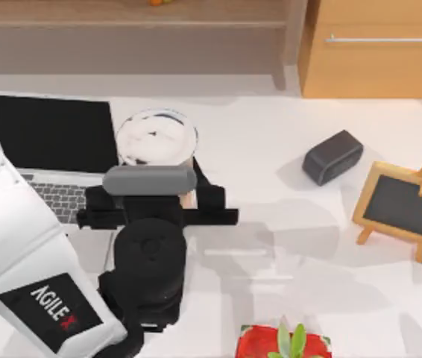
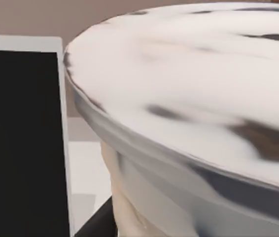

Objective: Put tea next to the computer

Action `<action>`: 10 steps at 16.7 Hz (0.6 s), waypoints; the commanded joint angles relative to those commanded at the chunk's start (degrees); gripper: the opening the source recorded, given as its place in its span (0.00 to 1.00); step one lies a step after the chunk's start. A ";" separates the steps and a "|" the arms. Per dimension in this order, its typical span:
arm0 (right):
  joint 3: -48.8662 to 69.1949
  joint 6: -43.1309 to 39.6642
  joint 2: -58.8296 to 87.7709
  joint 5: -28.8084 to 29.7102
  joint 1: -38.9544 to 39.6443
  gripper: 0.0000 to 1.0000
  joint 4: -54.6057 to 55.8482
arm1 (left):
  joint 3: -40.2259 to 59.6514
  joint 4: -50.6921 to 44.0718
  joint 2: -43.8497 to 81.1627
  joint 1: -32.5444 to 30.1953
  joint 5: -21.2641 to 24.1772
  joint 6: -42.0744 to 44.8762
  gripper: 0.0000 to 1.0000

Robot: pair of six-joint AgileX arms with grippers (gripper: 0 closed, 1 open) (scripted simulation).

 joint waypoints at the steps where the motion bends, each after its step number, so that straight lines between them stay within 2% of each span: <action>1: 0.00 0.00 0.00 0.00 0.00 1.00 0.00 | 0.00 0.00 0.00 0.00 0.00 0.00 0.23; 10: 0.00 0.00 0.00 0.00 0.00 1.00 0.00 | 0.00 0.00 0.00 0.00 0.00 0.00 0.90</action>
